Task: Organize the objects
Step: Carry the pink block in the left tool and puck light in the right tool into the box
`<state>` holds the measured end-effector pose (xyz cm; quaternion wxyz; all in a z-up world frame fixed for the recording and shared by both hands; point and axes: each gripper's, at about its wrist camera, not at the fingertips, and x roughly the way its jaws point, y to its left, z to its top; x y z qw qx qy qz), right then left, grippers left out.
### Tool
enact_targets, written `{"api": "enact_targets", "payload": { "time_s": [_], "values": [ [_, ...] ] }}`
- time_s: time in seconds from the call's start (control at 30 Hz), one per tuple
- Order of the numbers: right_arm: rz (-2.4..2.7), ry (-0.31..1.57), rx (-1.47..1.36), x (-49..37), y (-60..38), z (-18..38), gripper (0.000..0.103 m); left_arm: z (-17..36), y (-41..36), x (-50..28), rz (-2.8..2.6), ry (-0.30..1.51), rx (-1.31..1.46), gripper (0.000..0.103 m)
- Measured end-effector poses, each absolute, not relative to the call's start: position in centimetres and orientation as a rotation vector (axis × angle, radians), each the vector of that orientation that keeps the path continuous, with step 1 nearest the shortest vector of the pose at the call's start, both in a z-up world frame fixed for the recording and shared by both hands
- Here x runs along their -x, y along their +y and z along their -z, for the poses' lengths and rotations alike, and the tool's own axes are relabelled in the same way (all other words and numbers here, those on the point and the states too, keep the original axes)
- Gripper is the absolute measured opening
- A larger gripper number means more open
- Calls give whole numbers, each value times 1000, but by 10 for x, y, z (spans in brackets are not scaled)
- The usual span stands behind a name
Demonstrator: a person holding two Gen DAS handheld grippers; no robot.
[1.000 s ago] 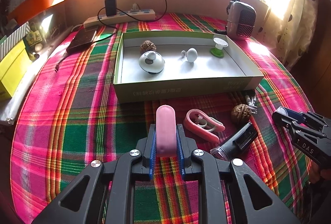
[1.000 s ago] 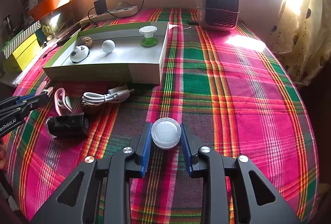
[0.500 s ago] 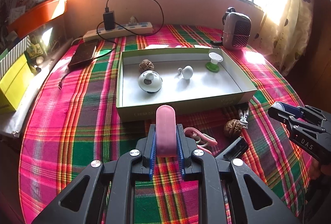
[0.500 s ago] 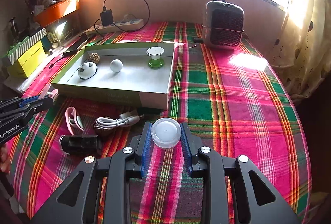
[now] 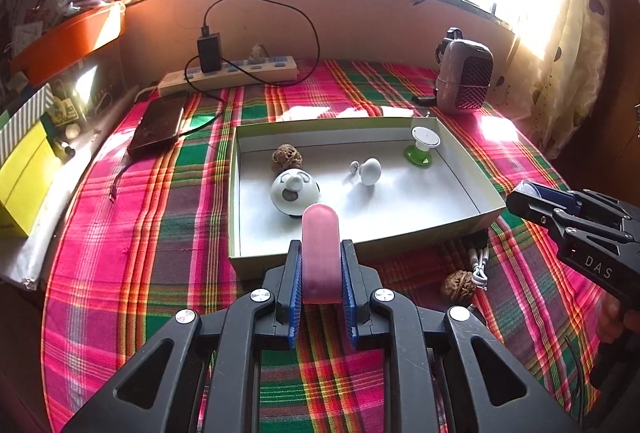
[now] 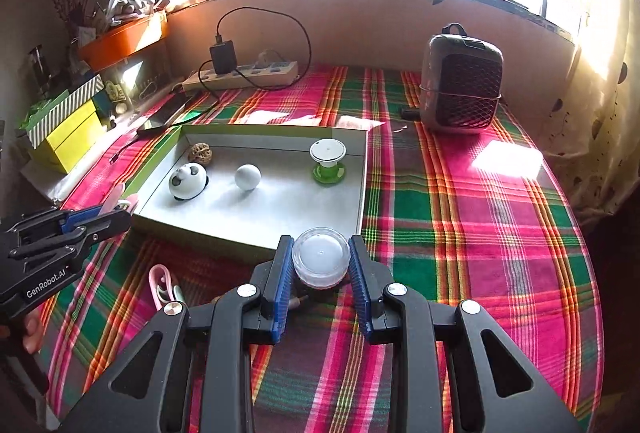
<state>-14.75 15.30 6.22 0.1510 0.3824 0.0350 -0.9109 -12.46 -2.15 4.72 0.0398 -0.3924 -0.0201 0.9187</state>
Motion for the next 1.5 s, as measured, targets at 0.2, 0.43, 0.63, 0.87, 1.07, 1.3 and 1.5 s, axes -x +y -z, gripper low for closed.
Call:
{"api": "enact_targets", "payload": {
  "time_s": [0.2,0.43,0.63,0.87,1.07,1.3,1.5],
  "values": [
    [2593,109,-1104,172,143,-61,28,-46,-20,138,-2807,-61,1207,16],
    [2579,118,-1107,198,134,-58,28,-40,-18,155,-2785,-67,1227,16],
    [2552,140,-1150,214,127,-45,28,-33,-13,168,-2759,-55,1245,16],
    [2540,140,-1188,226,126,-34,28,-26,-9,184,-2742,-54,1268,16],
    [2529,152,-1202,231,123,-27,28,-17,-5,194,-2725,-37,1296,16],
    [2521,172,-1211,236,120,-22,28,-9,-5,203,-2723,-33,1327,16],
    [2527,189,-1207,239,118,-19,28,-6,-7,209,-2723,-34,1349,16]
  ]
}}
